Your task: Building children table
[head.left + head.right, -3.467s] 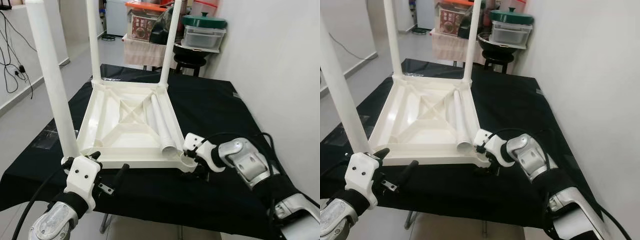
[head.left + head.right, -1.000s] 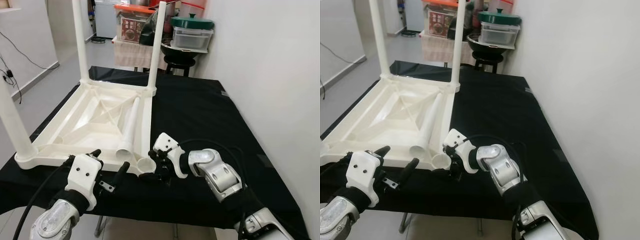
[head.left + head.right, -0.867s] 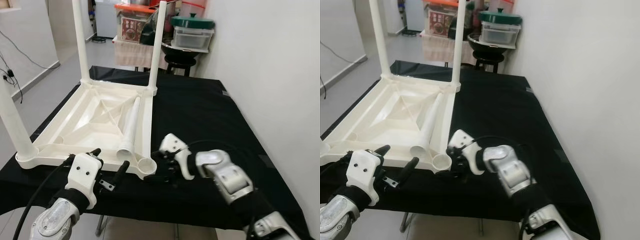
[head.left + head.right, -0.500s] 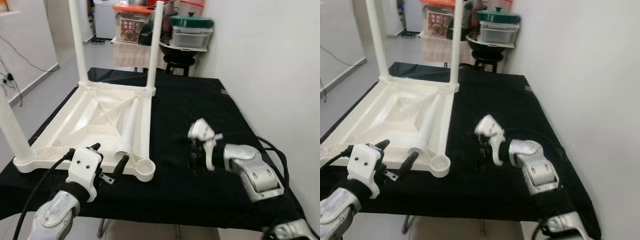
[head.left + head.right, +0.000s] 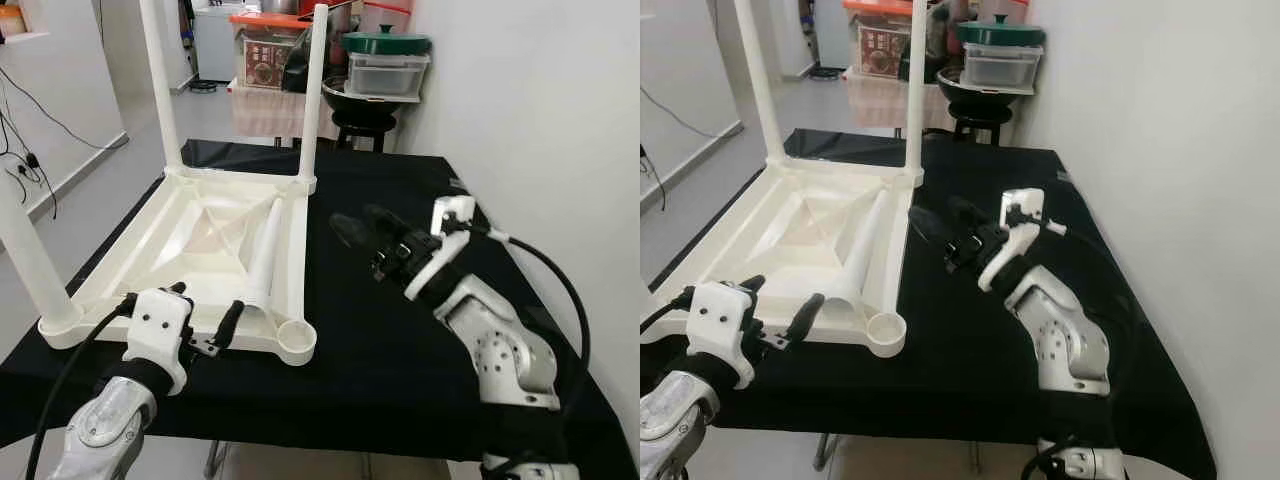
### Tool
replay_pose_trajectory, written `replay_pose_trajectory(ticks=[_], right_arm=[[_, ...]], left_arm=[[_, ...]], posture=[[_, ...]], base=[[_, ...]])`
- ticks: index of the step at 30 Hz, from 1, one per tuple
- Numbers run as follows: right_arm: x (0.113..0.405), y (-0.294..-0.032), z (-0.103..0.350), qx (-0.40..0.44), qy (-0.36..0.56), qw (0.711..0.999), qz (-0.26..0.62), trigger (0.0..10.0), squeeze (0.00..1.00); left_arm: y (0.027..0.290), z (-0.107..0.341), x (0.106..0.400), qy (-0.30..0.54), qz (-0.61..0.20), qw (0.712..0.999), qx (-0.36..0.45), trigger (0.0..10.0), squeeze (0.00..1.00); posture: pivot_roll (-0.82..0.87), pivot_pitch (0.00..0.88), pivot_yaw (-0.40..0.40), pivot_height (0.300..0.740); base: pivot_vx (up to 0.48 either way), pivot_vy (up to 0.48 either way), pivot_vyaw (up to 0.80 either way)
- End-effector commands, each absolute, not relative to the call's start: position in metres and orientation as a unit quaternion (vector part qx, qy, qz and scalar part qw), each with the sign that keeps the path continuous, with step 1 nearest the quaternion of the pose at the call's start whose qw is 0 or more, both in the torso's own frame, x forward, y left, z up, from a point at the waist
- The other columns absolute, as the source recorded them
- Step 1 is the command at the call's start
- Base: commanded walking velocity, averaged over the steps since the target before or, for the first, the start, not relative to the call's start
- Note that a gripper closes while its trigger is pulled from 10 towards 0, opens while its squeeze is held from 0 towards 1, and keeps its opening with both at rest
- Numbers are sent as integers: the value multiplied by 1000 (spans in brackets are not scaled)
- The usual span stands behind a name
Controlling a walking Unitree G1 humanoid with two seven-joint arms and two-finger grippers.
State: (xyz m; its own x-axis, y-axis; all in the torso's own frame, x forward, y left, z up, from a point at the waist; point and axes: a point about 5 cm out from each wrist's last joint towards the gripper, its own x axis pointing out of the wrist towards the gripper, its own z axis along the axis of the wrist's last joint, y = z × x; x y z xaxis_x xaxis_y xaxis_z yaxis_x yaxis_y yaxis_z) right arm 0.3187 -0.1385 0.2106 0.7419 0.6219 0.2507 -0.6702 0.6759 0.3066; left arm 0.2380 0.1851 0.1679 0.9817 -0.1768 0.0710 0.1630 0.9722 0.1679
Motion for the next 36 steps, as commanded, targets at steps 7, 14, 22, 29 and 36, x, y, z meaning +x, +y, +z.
replay_pose_trajectory(ticks=[7,14,22,29,36], right_arm=[[321,-146,204,220,-59,929,291,10000,0],[322,-145,211,228,-68,926,293,10000,0],[325,-143,213,190,-83,937,282,10000,0],[318,-134,213,98,-88,937,324,10000,0],[292,-108,186,-85,-42,895,436,10000,0]], left_arm=[[183,163,243,-30,-80,994,74,10000,0],[180,158,248,-19,-83,993,85,10000,0],[177,158,248,-28,-104,990,93,10000,0],[176,155,246,-23,-126,988,89,10000,0],[176,150,240,-9,-138,988,74,10000,0]], posture=[[48,0,-58,740],[54,0,-58,740],[64,0,-51,740],[62,0,-35,740],[69,0,-23,740]], base=[[0,0,0],[0,408,0],[0,105,0],[0,0,0],[0,0,0]])
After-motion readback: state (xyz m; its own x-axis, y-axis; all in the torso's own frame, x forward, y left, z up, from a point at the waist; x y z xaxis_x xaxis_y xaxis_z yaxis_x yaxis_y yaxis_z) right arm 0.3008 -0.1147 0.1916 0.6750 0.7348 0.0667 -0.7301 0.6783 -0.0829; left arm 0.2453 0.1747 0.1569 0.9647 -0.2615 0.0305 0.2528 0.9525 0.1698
